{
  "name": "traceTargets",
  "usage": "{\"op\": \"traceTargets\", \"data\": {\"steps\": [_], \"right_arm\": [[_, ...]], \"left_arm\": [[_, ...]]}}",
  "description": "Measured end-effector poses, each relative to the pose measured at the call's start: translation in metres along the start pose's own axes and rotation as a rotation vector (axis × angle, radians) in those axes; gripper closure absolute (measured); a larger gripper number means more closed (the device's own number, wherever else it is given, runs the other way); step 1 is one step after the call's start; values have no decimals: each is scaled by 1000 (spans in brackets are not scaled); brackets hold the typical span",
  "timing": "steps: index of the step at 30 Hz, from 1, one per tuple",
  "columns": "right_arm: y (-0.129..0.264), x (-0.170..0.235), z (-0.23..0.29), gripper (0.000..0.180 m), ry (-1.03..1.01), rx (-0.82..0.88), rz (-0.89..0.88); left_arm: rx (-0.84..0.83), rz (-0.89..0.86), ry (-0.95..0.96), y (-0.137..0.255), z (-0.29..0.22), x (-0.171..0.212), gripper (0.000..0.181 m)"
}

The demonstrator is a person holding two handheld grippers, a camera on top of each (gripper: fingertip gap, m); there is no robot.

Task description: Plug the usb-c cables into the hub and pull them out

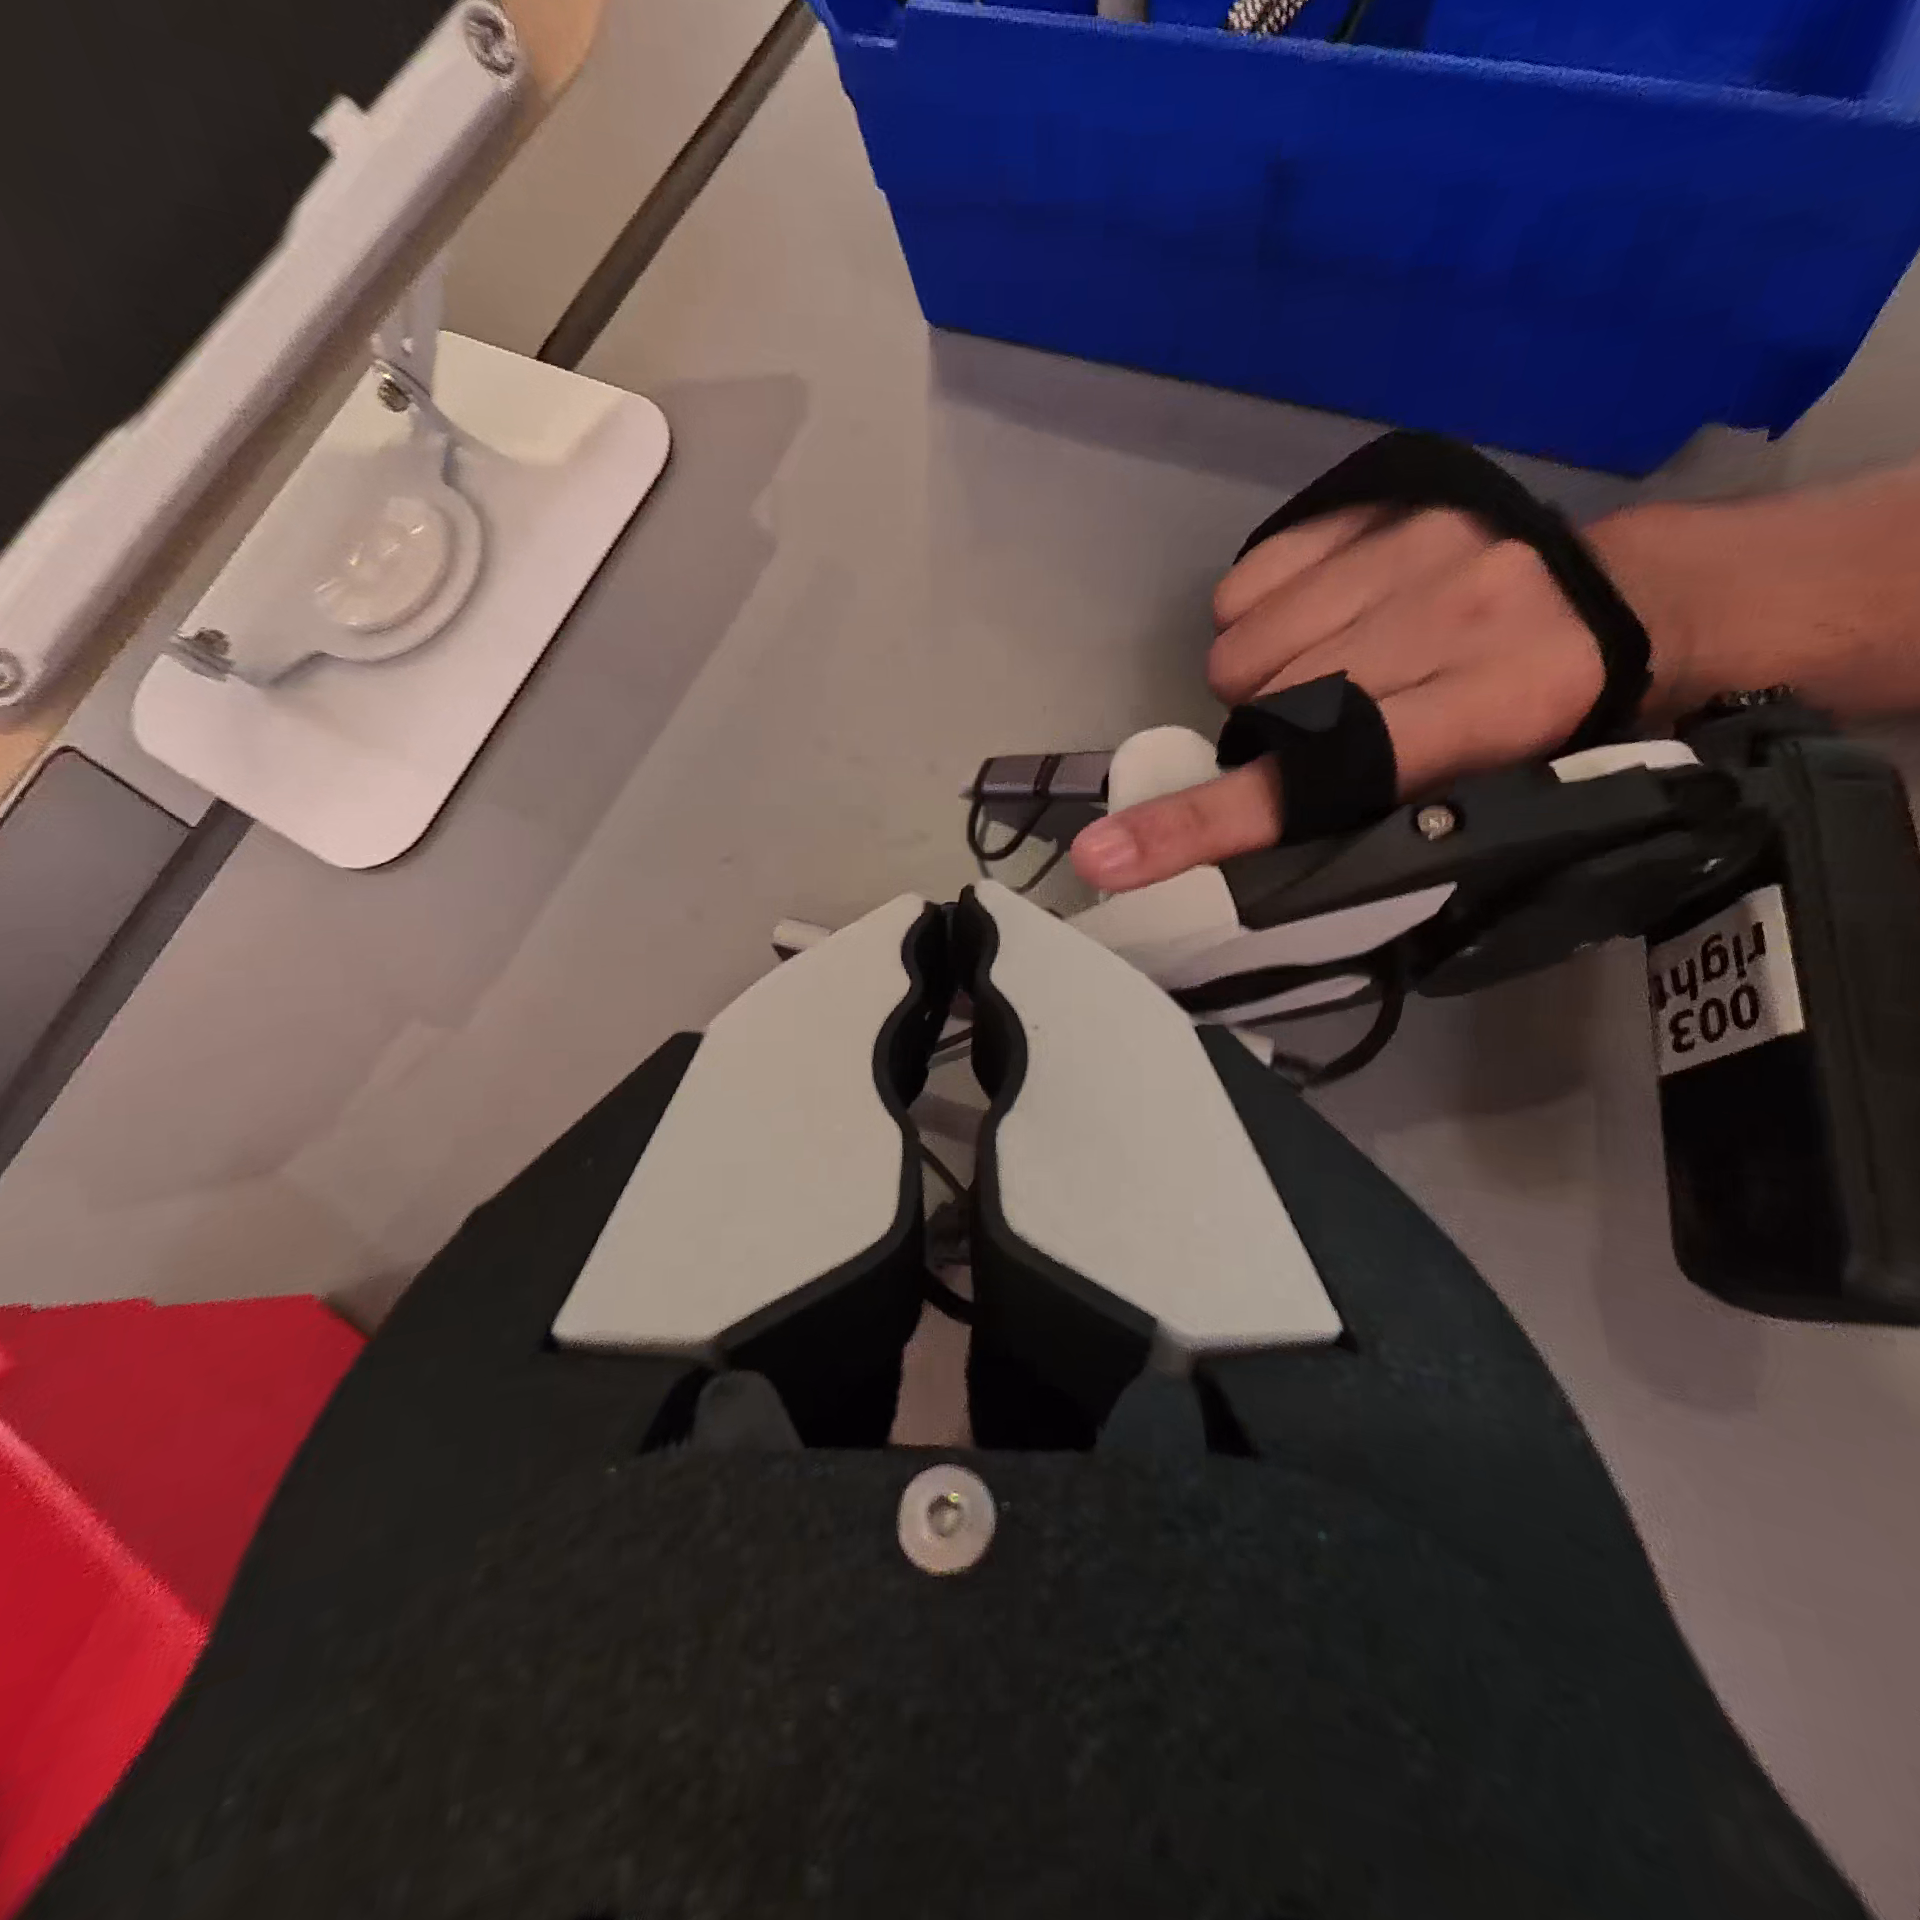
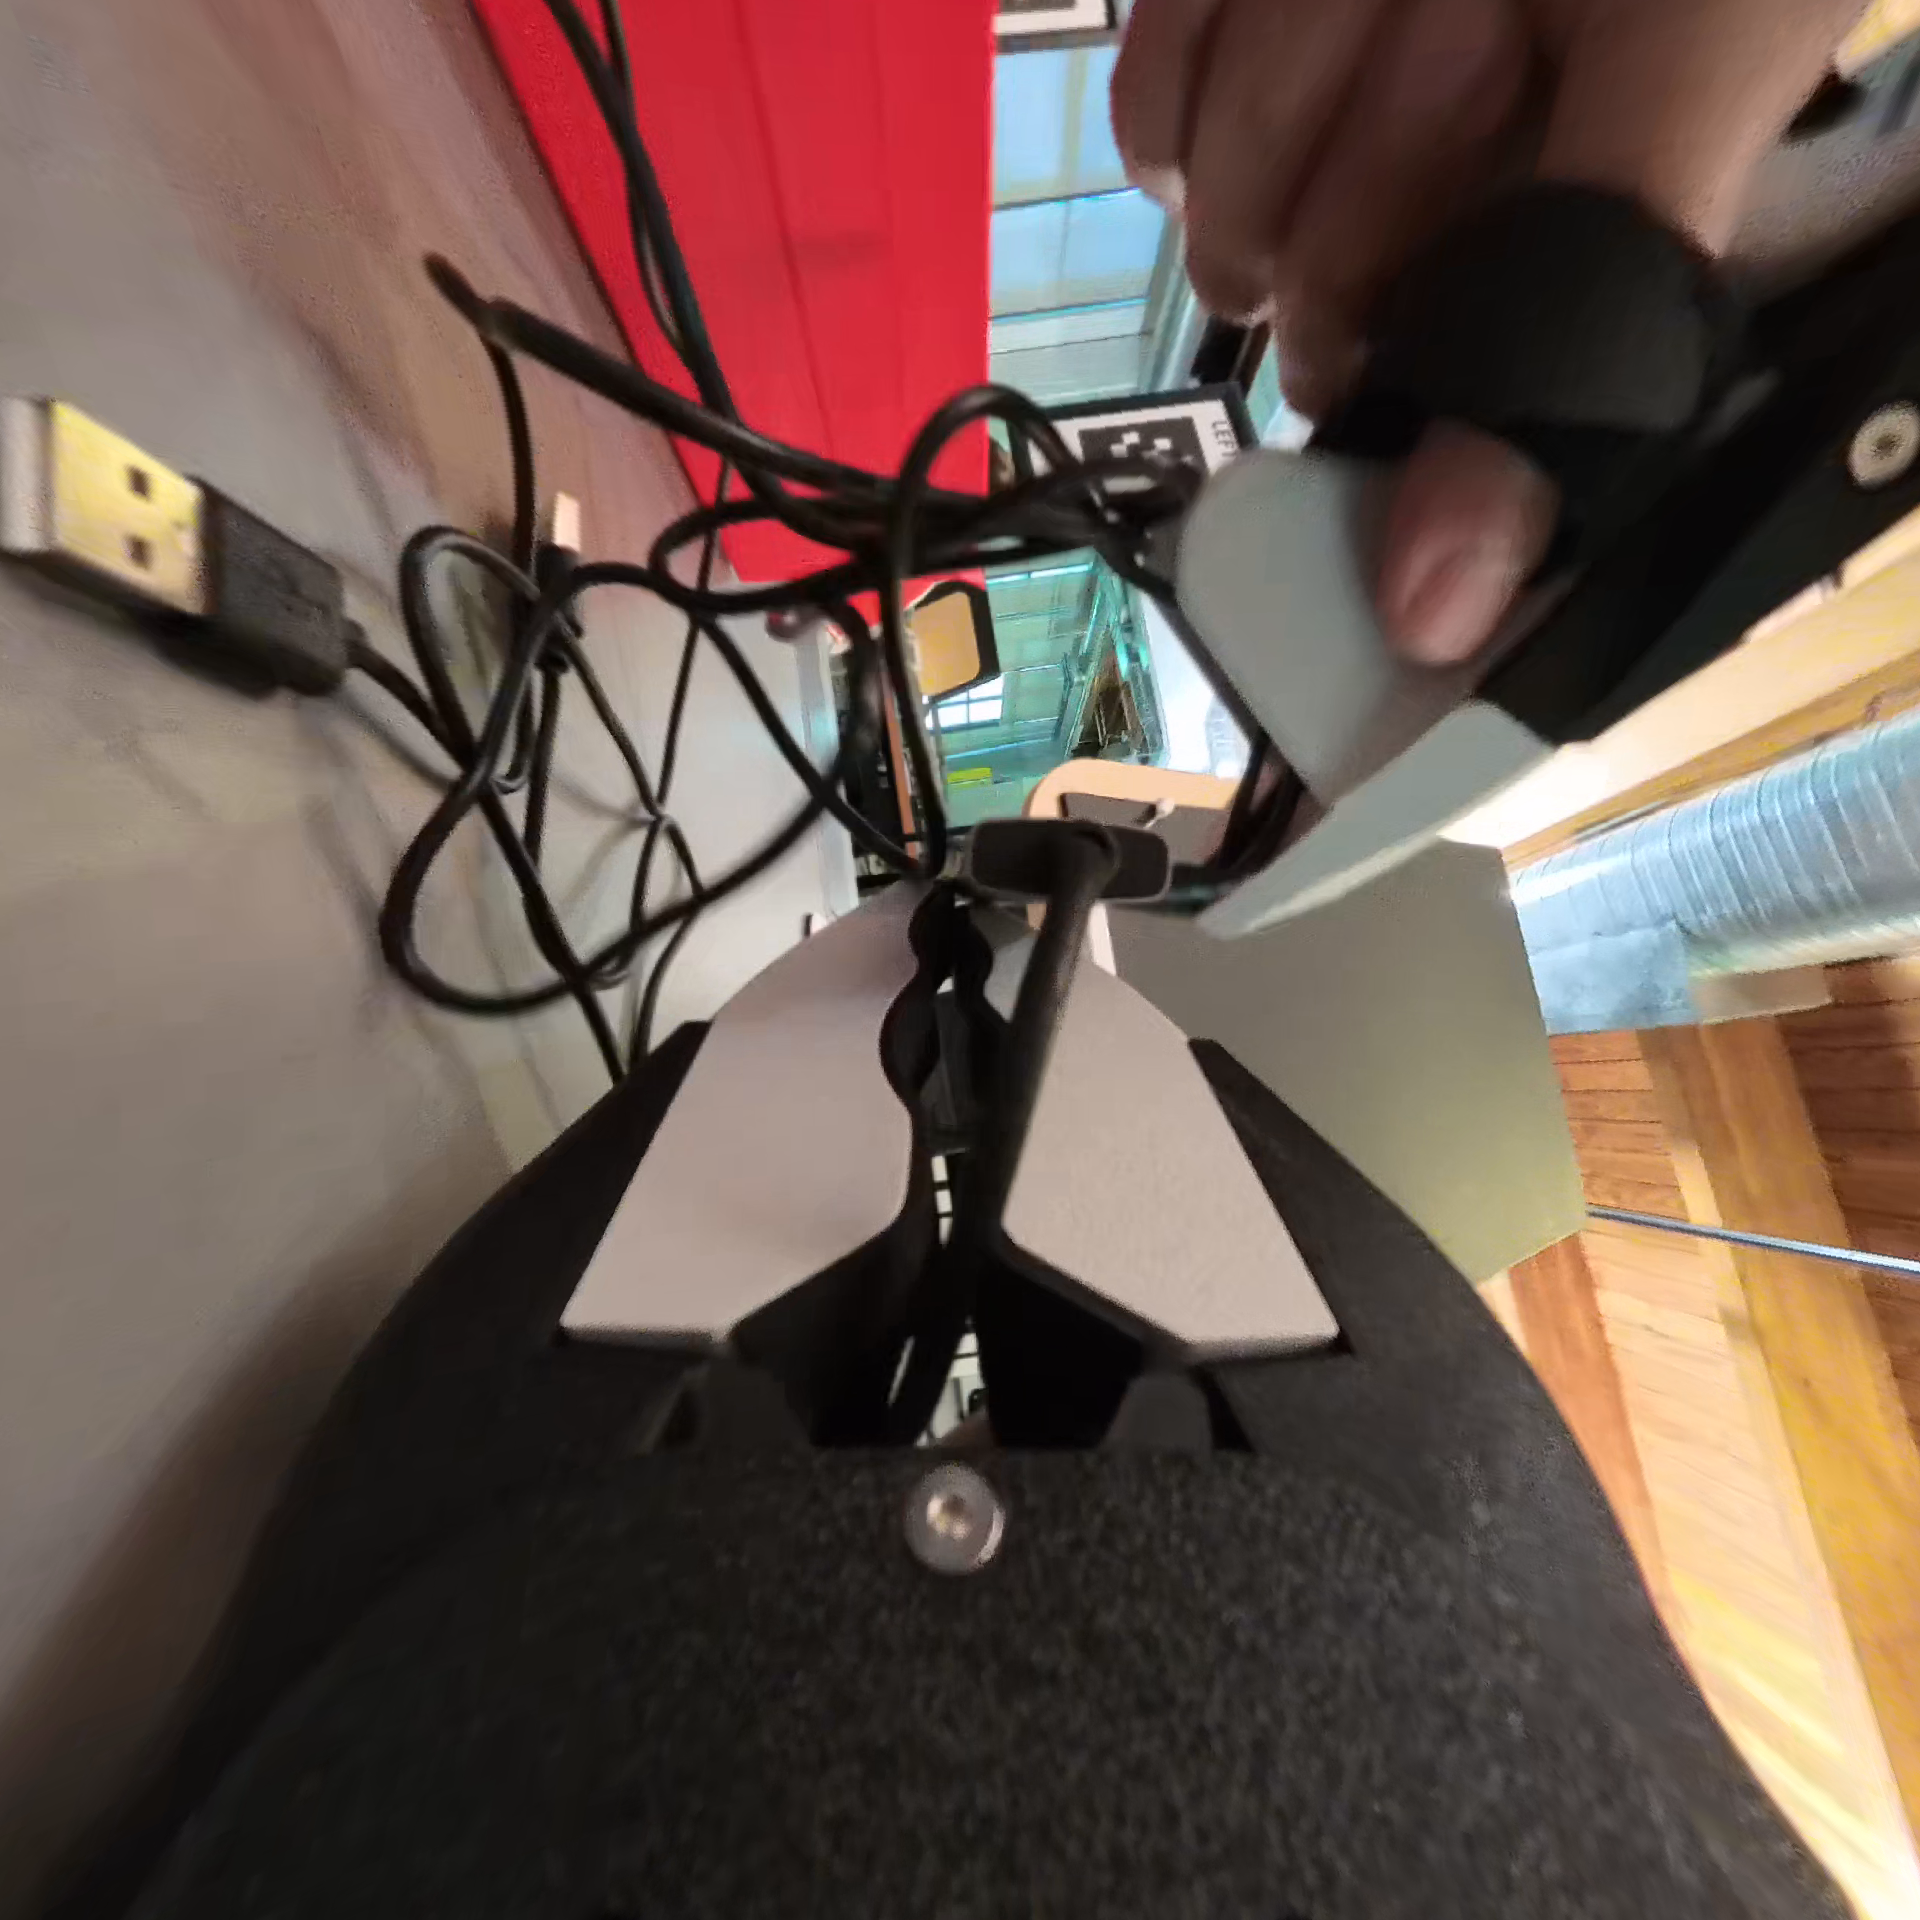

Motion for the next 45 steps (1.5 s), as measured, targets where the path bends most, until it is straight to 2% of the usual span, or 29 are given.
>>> {"op": "traceTargets", "data": {"steps": [7,10,13,17,19,23,27,31,33,36,39,42,45], "right_arm": [[-6,23,-10,180,-188,-97,102],[-4,29,-13,164,-320,-197,84],[-3,31,-17,151,-525,-423,4],[-7,42,-39,148,-827,-531,16],[-7,43,-43,140,-851,-608,14],[-1,32,-45,125,-854,-749,-30],[-3,26,-53,122,-1035,-863,-89],[-16,45,-56,122,-1346,-962,18],[-24,50,-49,120,-1455,-1021,130],[-35,50,-41,122,-1433,-1006,295],[-55,48,-39,125,-1365,-1015,410],[-90,48,-36,124,-1286,-1096,492],[-131,55,-27,127,-1338,-1275,586]], "left_arm": [[5,-12,84,0,13,18,179],[39,-101,146,4,14,22,180],[76,-167,141,8,15,21,180],[67,-206,152,15,18,25,180],[50,-179,160,16,18,25,180],[-139,-105,175,29,32,26,180],[-85,-158,217,36,39,34,180],[-78,-124,183,34,35,39,180],[-103,-107,155,37,32,37,180],[-164,-90,150,49,21,39,180],[-203,-139,225,55,-6,60,179],[-255,-210,248,41,-43,98,180],[-212,-235,332,29,-65,123,180]]}}
Point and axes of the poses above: each gripper's, where its closed fingertips meet, y back along the fingers, x out of its underside, z = x × y across the jaws, the point moved 10 cm from there along y, back along the fingers, and after that the axes turned 10 degrees about z, right-handed, at the moved point
